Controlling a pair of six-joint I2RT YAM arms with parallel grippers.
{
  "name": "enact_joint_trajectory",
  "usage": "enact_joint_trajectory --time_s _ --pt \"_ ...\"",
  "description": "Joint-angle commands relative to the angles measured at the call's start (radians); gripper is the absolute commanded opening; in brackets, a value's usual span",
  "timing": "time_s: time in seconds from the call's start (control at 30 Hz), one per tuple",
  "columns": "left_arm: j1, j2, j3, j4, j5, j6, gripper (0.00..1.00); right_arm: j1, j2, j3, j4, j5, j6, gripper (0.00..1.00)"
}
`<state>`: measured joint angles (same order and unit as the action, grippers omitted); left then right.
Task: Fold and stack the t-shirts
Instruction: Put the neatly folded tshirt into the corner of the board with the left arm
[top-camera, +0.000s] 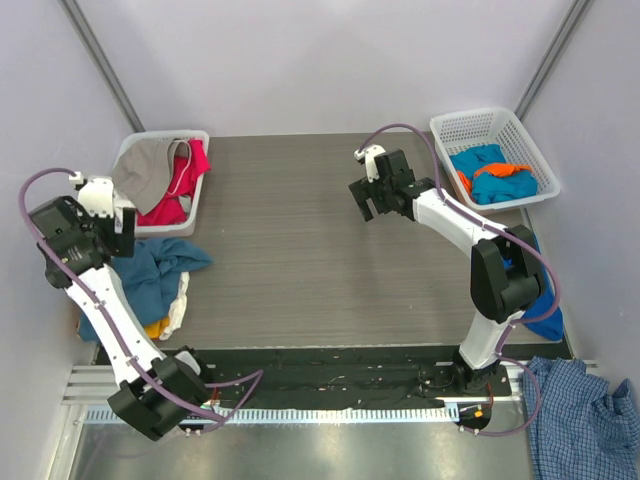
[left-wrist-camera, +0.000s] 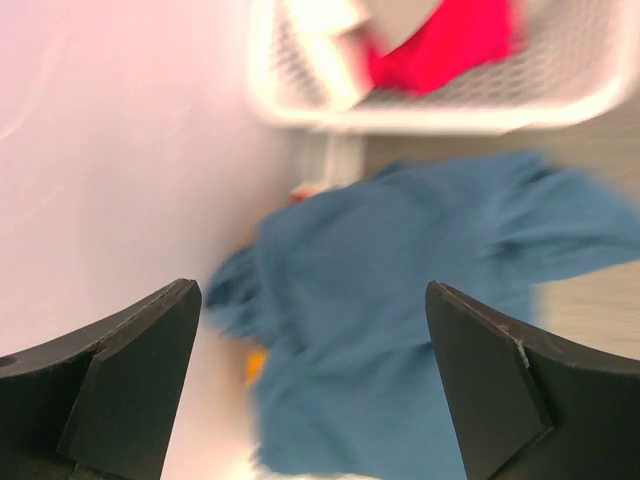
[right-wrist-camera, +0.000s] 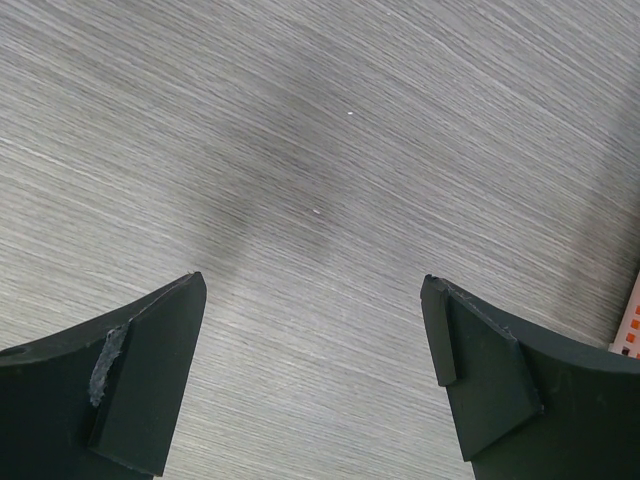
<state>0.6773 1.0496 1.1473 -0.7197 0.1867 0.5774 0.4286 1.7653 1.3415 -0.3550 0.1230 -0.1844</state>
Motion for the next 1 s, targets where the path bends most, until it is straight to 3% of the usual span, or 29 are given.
enact_joint_trajectory --time_s 0.0,0.13,0.4,0.63,0.83,0.97 --pt "-0.016 0.026 0.045 -0.057 0.339 -0.245 1.0 -0.002 -0.04 0.033 0.013 0.041 0.016 0.97" --pt "-0.129 0.087 0.075 -0.049 0.35 -0.373 1.0 -0.001 -0.053 0.053 0.014 0.115 0.026 0.97" --pt "-0.511 0.124 0.023 0.111 0.124 -0.536 1.0 -0.002 -0.15 0.01 0.106 0.332 0.045 0.98" --pt "-0.824 0.314 0.172 0.215 -0.102 -0.616 1.0 -0.002 -0.249 -0.088 0.206 0.426 0.057 0.98" --pt "-0.955 0.449 0.252 0.269 -0.237 -0.636 1.0 -0.002 -0.335 -0.201 0.244 0.414 0.066 0.98" --pt "-0.981 0.46 0.233 0.331 -0.259 -0.619 1.0 -0.004 -0.411 -0.269 0.267 0.405 0.076 0.98"
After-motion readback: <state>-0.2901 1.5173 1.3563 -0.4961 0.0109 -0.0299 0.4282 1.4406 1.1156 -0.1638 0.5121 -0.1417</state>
